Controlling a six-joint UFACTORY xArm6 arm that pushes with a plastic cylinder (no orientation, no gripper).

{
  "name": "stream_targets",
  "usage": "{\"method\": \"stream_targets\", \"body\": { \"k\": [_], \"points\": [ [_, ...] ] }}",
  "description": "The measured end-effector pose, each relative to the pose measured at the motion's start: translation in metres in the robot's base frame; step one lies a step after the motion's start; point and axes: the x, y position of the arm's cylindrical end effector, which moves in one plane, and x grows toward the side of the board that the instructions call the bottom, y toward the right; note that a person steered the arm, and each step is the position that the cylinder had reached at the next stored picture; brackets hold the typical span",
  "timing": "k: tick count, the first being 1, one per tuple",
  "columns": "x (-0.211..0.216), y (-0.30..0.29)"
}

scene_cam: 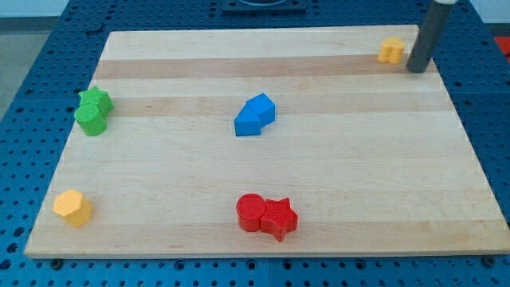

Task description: Slide the yellow heart to the center right

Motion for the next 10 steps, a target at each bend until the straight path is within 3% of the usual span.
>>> {"method": "stream_targets", "body": {
  "k": [2, 3, 4, 7, 9, 10],
  "points": [
    [-0.049, 0.020],
    [-0.086, 0.013],
    [-0.090, -0.019],
    [0.046, -0.064],
    [0.015, -0.057],
    [0.043, -0.054]
  ]
}}
